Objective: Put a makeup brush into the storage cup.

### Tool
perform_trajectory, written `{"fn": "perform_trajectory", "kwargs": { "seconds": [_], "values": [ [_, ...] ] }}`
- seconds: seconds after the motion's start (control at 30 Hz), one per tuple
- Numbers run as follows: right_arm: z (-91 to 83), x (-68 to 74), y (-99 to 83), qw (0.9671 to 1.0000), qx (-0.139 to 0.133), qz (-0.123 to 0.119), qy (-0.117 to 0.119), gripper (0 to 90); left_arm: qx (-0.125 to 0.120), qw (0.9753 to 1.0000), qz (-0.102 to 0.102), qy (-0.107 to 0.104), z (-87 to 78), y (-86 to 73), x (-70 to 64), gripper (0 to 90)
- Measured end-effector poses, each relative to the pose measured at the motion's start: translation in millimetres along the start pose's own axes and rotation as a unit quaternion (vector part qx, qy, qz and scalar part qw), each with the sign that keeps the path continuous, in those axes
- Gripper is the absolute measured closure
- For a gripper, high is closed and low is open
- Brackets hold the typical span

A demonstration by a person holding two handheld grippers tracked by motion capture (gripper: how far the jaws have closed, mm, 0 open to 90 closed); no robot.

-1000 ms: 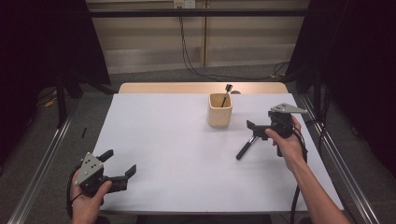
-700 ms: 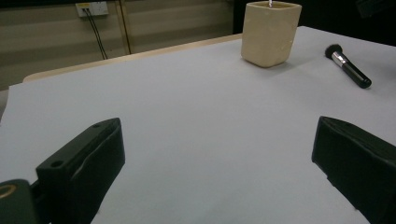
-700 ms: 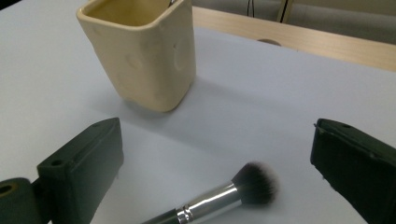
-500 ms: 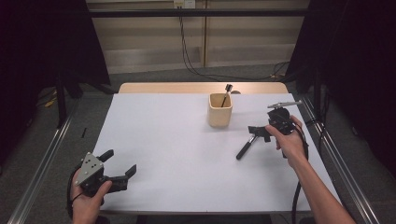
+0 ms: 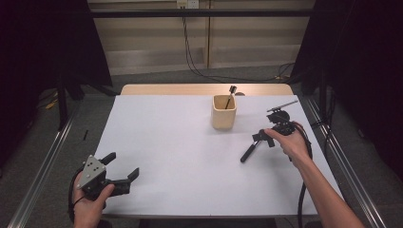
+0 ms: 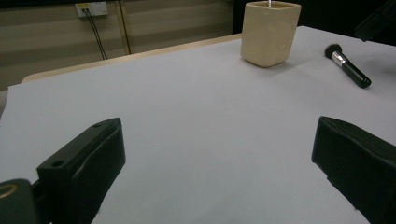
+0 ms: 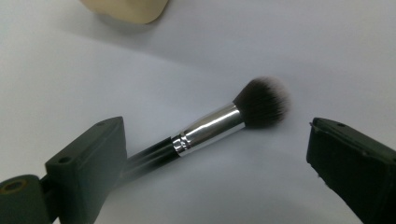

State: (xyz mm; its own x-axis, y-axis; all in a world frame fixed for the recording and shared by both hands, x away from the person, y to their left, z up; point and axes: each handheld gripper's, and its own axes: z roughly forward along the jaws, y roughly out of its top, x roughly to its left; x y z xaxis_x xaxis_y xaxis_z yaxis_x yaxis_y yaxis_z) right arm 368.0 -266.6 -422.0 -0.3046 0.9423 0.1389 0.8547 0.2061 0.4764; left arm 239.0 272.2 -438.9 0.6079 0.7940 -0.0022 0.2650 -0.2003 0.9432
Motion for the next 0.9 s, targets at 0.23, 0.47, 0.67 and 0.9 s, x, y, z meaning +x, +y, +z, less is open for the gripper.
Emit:
{"fn": "perform_trajectory", "kwargs": {
  "seconds": [0.23, 0.47, 0.67, 0.9],
  "values": [
    [7.6, 5.0, 7.4, 0.9991, 0.040, 0.013, -0.007, 6.3, -0.002, 1.0000, -0.003, 0.000, -0.5, -0.4, 0.2, 2.8],
    [14.2, 6.4, 8.6, 0.9968, 0.074, 0.026, -0.015, 13.7, 0.000, 1.0000, -0.001, 0.000, -0.2, -0.3, 0.3, 2.8],
    [20.6, 8.4, 7.8, 0.9939, 0.100, 0.044, -0.015, 18.0, -0.001, 1.0000, -0.003, 0.003, -0.7, -0.5, 0.1, 2.6],
    [27.6, 10.0, 8.1, 0.9918, 0.111, 0.063, -0.004, 26.4, 0.000, 1.0000, -0.001, 0.002, -0.2, -0.5, 0.0, 2.6]
  ]
}}
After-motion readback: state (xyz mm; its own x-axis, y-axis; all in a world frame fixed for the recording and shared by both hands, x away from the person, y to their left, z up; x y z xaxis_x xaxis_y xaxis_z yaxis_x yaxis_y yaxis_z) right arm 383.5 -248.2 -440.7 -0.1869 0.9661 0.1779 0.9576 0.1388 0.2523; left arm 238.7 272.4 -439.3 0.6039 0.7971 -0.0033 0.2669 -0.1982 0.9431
